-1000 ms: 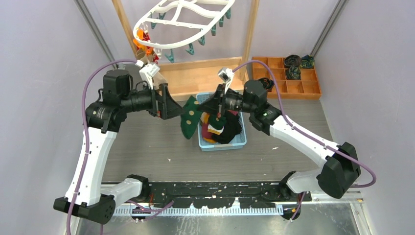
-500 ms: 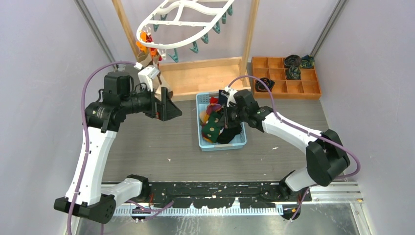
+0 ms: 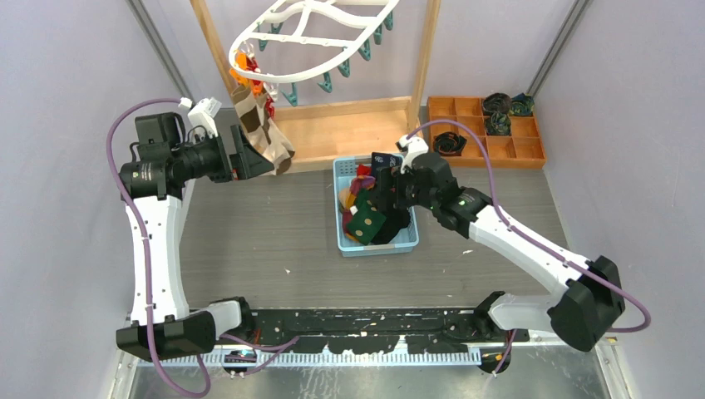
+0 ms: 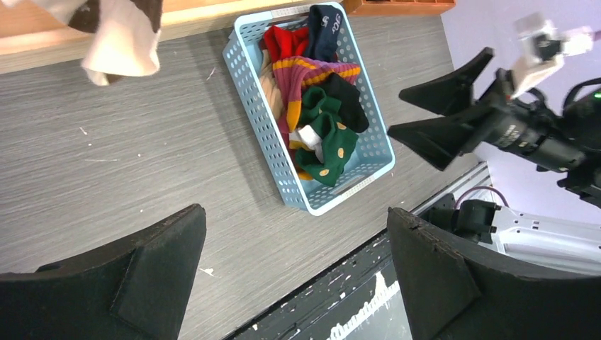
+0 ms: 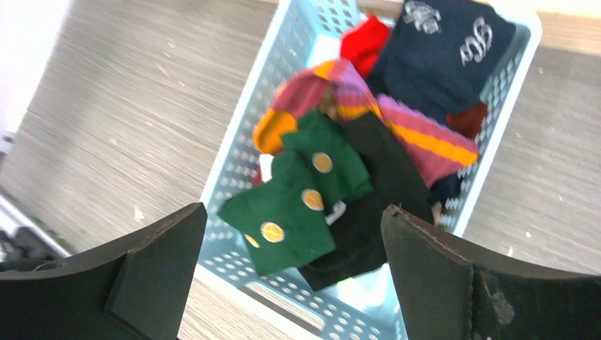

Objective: Remove the socks clipped to the hanger
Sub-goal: Place the sock in the bin, then adjust the sock in the bin.

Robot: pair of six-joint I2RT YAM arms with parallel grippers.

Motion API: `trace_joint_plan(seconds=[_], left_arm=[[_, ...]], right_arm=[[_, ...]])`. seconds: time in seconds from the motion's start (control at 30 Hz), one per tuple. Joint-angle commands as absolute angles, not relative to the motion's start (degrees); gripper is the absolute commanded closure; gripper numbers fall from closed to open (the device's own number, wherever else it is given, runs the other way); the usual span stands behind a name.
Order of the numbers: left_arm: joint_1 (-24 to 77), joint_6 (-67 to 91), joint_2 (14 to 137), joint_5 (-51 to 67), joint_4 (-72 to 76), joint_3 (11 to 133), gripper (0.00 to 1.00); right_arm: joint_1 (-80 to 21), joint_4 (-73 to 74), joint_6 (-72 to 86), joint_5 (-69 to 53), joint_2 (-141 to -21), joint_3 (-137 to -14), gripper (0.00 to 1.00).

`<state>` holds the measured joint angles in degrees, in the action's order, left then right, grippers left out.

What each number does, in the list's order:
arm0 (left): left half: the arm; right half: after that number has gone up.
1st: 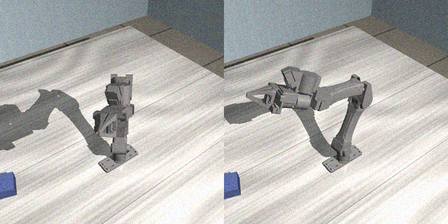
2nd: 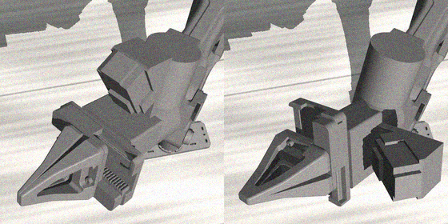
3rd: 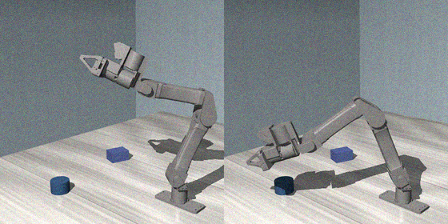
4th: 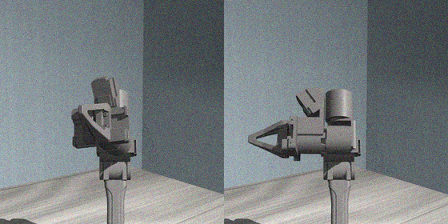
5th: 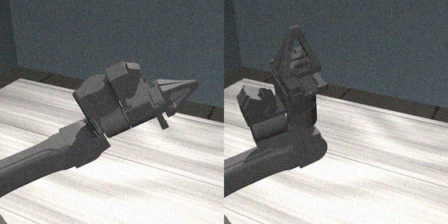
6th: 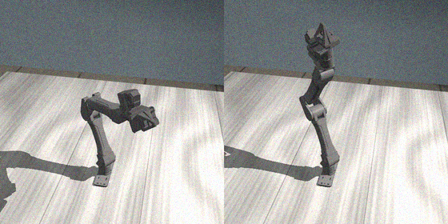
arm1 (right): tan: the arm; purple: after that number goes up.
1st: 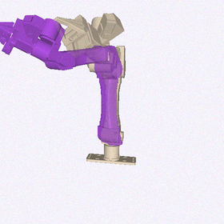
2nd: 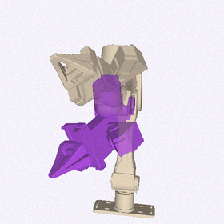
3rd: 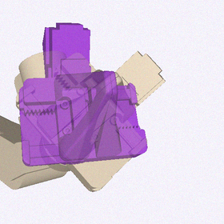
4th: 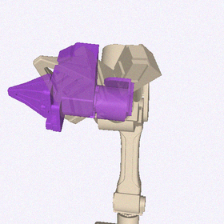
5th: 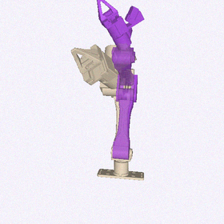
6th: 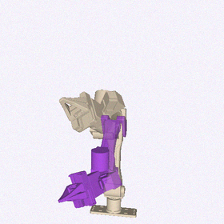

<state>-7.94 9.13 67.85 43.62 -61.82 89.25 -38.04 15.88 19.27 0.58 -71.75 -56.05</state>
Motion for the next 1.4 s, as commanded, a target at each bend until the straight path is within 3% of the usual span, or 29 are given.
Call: trace_joint_plan(seconds=[0.0,0.07,0.2,0.27,0.43,0.57,0.6,0.67,0.83,0.97,1.17,1.37], left_arm=[[-9.88,6.76,67.64,46.69,-63.34,91.14,0.00],[-10.40,6.33,68.30,44.82,-63.62,91.44,0.00],[-11.46,6.06,69.55,41.58,-63.26,91.34,0.00],[-12.37,6.11,69.85,41.32,-62.84,91.04,0.00],[-14.25,5.48,68.99,38.47,-60.67,89.30,0.00],[-14.46,3.93,69.33,36.31,-60.26,88.90,0.00],[-14.50,3.81,69.60,36.28,-60.43,89.01,0.00],[-14.63,3.78,70.05,36.49,-60.66,89.33,0.00],[-14.70,4.02,70.36,36.57,-59.95,89.43,0.00],[-14.83,4.00,70.69,36.64,-60.68,89.77,0.00],[-14.91,3.20,70.53,37.52,-62.53,90.42,0.00],[-14.94,2.13,67.91,37.82,-61.87,89.49,0.00]], right_arm=[[-38.03,8.41,23.37,-5.97,-70.06,-57.11,0.00],[-37.99,7.94,25.36,-9.33,-73.36,-57.18,0.05],[-37.35,3.71,30.73,-13.18,-81.68,-55.47,0.27],[-37.43,0.68,31.15,-12.76,-84.95,-54.07,0.31],[-37.51,-7.20,31.57,-8.86,-88.46,-48.24,0.29],[-37.87,-4.45,28.61,-5.29,-84.91,-47.31,0.25],[-37.87,-2.25,27.60,-4.12,-82.11,-48.32,0.21],[-37.79,2.12,26.72,-2.06,-77.58,-52.33,0.02],[-37.11,2.18,29.45,3.24,-73.09,-58.86,0.00],[-35.46,6.27,27.24,9.51,-79.66,-66.88,0.01],[-34.86,1.13,25.37,16.41,-91.41,-71.64,0.23],[-32.16,-3.21,27.91,15.71,-99.30,-73.24,0.48]])
